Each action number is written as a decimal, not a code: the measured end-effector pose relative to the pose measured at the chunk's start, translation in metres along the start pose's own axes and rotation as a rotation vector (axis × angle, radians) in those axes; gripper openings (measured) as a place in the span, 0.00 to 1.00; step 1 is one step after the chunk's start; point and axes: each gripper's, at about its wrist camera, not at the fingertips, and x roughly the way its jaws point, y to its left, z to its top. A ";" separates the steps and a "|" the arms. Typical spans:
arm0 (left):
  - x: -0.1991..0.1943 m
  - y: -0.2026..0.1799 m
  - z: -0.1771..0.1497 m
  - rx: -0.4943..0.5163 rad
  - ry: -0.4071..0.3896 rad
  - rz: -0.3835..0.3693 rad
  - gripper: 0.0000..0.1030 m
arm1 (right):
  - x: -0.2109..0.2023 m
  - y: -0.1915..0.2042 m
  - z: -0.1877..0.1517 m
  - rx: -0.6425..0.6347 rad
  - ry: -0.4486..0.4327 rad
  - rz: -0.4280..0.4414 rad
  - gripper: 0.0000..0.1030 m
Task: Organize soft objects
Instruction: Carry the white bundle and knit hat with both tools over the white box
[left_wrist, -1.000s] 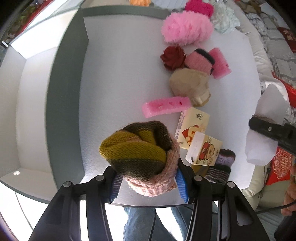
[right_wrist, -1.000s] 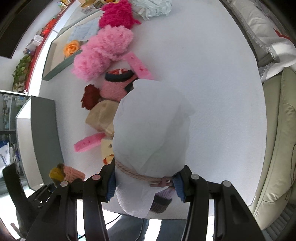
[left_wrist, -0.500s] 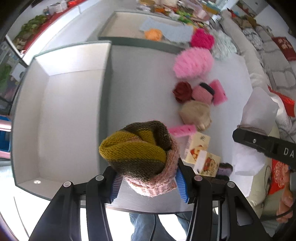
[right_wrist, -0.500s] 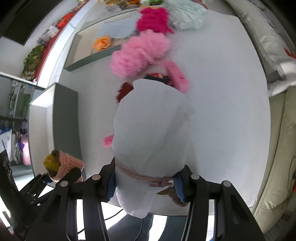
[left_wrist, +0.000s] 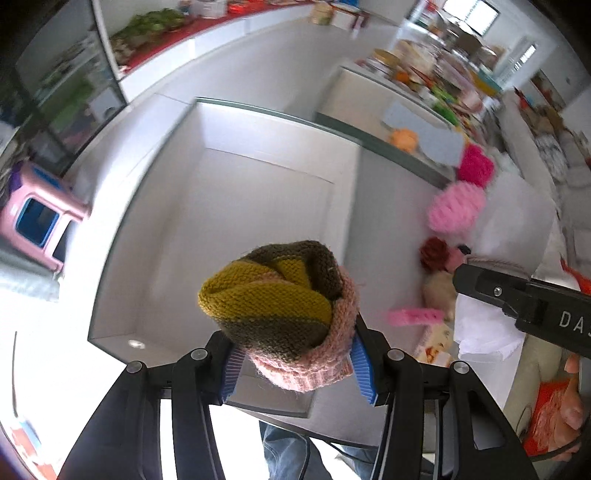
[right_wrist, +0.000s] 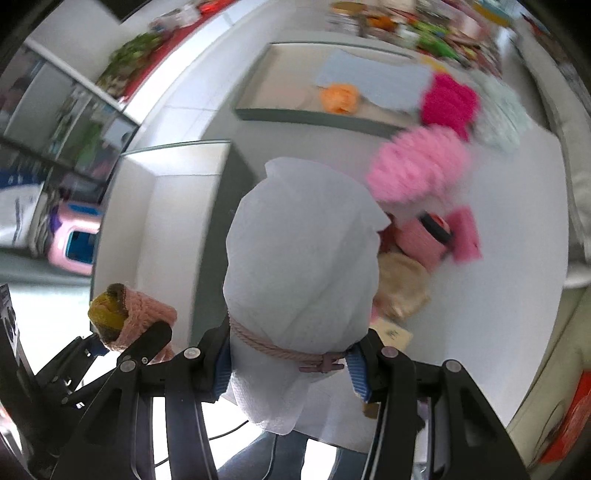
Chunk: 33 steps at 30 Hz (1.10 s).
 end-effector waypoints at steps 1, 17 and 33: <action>-0.002 0.007 0.000 -0.022 -0.003 0.003 0.50 | 0.001 0.010 0.004 -0.025 0.002 0.004 0.53; 0.018 0.065 0.007 -0.195 0.012 0.088 0.51 | 0.027 0.114 0.040 -0.272 0.028 0.044 0.53; 0.062 0.087 0.011 -0.201 0.099 0.095 0.50 | 0.094 0.162 0.069 -0.399 0.071 -0.014 0.53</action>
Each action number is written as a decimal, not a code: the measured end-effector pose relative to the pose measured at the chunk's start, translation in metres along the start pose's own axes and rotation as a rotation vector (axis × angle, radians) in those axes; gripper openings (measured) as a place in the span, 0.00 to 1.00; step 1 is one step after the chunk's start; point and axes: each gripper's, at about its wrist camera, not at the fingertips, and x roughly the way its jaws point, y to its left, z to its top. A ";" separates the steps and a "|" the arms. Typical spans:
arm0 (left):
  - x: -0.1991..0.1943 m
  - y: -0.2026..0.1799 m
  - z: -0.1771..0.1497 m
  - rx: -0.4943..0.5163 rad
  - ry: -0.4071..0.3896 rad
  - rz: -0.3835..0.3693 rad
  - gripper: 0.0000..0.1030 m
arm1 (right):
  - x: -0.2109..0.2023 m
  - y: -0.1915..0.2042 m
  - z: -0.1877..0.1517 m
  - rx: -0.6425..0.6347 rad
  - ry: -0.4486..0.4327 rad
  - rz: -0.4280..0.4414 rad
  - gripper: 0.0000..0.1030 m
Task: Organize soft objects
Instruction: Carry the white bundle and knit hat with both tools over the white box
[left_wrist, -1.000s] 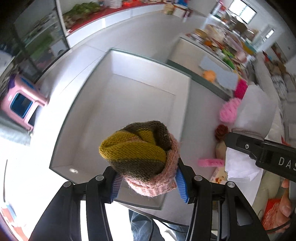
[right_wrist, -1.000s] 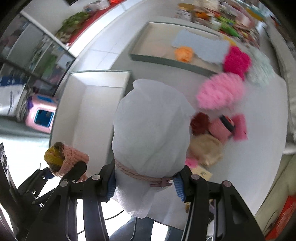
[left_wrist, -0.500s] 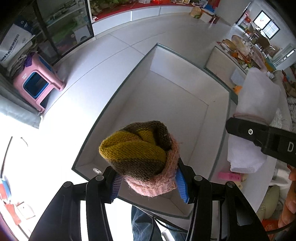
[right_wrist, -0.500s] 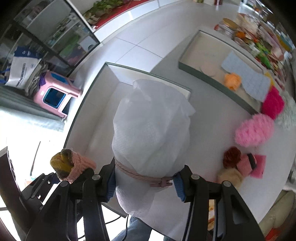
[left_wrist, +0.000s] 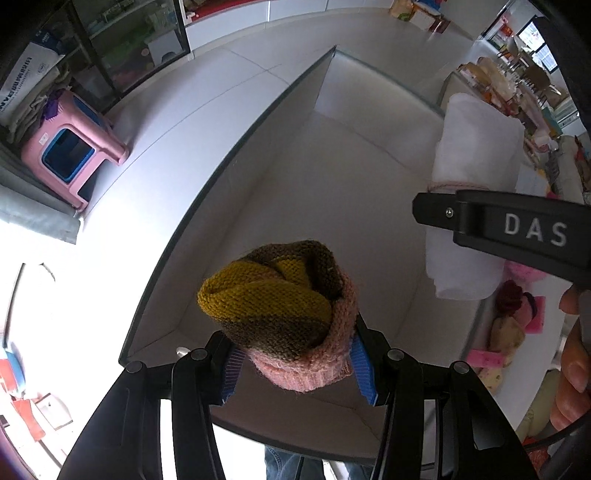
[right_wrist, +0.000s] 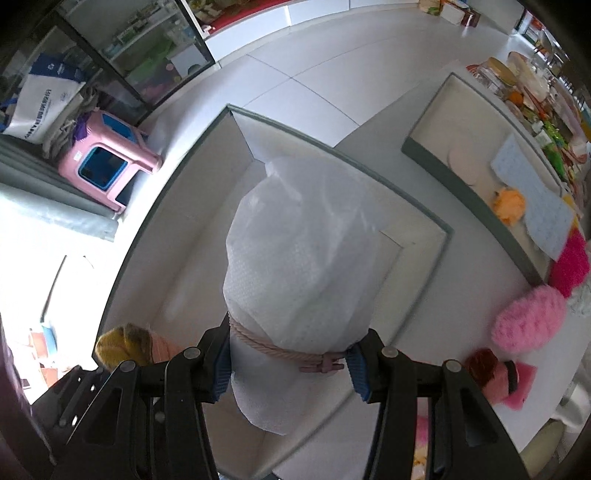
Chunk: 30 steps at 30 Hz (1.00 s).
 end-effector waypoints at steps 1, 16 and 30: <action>0.005 0.001 0.001 -0.005 0.013 -0.002 0.50 | 0.004 -0.001 0.001 0.001 0.004 -0.009 0.53; 0.033 0.001 -0.003 0.094 0.067 0.047 0.51 | 0.032 -0.034 -0.025 0.082 0.100 -0.087 0.53; 0.031 -0.019 0.011 0.210 0.042 0.052 0.51 | 0.026 -0.032 -0.077 0.198 0.161 -0.080 0.53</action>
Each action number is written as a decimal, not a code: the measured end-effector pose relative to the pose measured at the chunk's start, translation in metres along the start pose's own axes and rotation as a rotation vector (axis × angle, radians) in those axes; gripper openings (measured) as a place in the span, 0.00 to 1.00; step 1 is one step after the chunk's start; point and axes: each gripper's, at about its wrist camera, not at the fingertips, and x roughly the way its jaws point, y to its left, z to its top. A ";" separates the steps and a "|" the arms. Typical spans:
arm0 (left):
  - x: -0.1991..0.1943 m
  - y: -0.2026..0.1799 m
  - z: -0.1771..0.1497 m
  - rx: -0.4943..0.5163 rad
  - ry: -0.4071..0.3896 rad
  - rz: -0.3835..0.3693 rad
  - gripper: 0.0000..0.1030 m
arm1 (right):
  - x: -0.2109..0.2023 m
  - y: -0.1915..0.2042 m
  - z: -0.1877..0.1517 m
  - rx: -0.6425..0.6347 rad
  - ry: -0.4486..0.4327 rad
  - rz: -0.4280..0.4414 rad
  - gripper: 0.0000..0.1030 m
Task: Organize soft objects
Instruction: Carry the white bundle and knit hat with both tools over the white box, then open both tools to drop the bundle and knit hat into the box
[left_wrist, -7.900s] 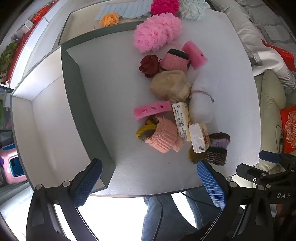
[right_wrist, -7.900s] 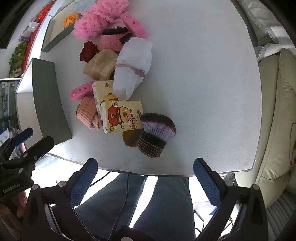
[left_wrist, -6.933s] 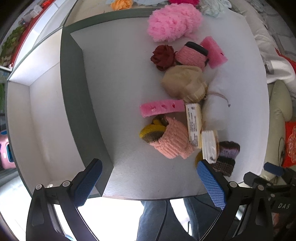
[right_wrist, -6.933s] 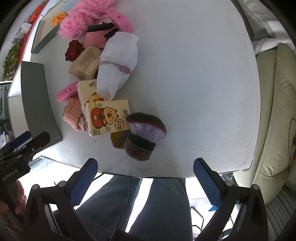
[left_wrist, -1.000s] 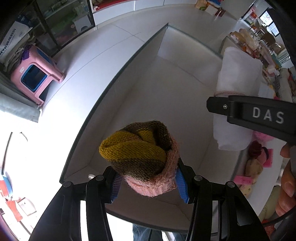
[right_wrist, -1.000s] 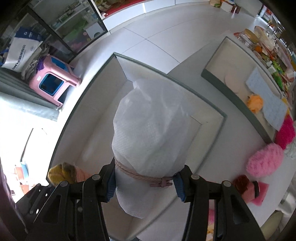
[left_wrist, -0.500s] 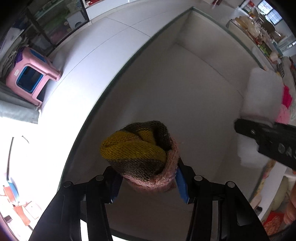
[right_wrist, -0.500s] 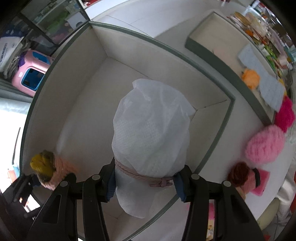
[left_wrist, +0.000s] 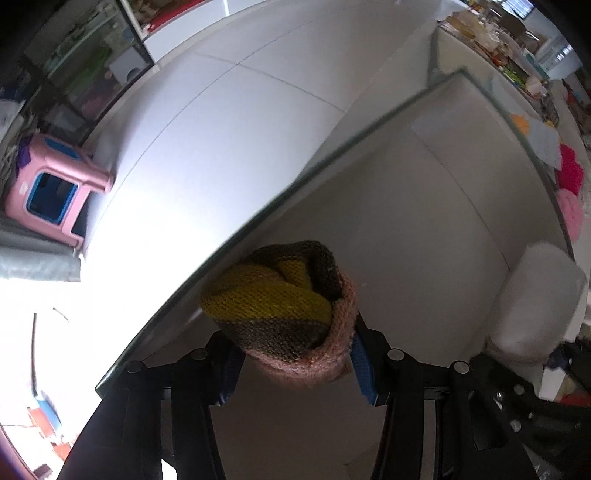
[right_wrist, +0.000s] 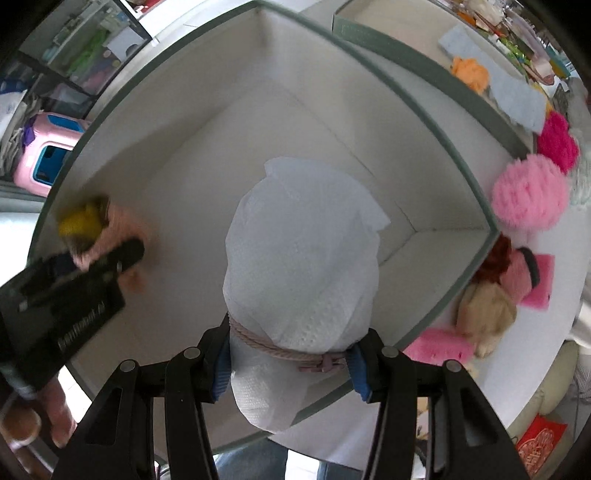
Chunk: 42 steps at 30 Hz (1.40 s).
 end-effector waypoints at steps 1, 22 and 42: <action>-0.003 -0.003 -0.003 0.000 -0.002 -0.005 0.51 | -0.001 -0.001 0.000 0.001 0.009 0.008 0.53; -0.028 -0.025 -0.041 -0.046 -0.006 -0.046 0.50 | -0.027 0.000 0.026 -0.090 -0.081 -0.057 0.54; -0.011 -0.014 -0.034 -0.056 0.030 -0.033 0.51 | -0.015 0.012 0.032 -0.129 -0.057 -0.075 0.54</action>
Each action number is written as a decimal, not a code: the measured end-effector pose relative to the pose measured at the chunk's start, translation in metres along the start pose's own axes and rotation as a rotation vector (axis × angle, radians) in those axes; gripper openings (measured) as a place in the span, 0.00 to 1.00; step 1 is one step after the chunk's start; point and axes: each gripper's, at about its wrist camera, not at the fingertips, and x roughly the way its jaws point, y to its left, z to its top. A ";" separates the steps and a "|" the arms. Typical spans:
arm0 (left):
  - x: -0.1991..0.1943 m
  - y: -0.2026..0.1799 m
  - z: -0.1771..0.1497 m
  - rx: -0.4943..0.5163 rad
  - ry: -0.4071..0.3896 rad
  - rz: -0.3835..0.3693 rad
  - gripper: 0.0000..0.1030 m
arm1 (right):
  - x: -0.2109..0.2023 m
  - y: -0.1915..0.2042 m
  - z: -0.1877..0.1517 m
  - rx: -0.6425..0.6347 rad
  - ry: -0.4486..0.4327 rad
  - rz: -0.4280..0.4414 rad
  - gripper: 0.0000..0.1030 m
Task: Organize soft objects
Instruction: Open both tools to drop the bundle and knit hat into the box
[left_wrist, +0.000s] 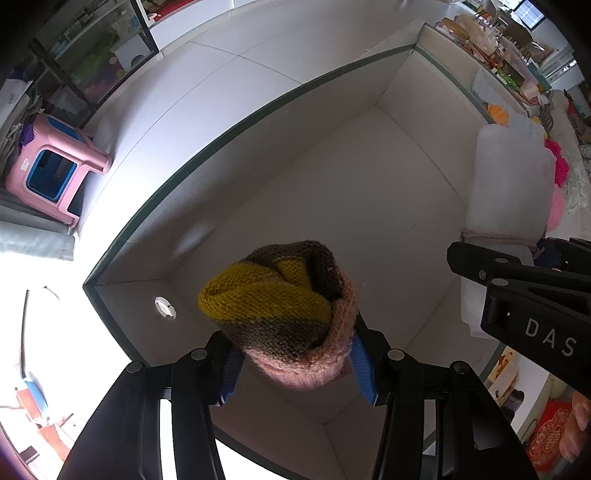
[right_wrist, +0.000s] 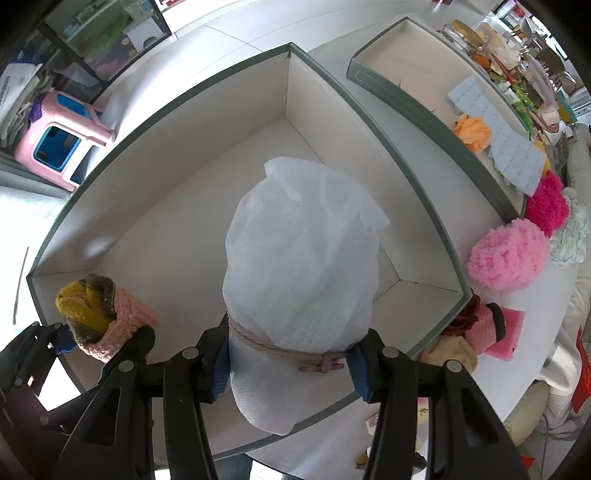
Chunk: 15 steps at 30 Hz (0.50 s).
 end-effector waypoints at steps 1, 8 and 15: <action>0.000 0.000 0.000 0.002 -0.002 0.002 0.51 | 0.001 0.000 0.000 -0.002 0.003 0.000 0.54; -0.005 -0.002 -0.002 0.011 -0.019 0.008 0.92 | 0.001 0.000 0.000 0.003 0.011 0.023 0.65; -0.006 -0.007 -0.005 0.023 -0.018 0.045 0.99 | -0.004 -0.004 -0.006 0.013 -0.009 0.082 0.99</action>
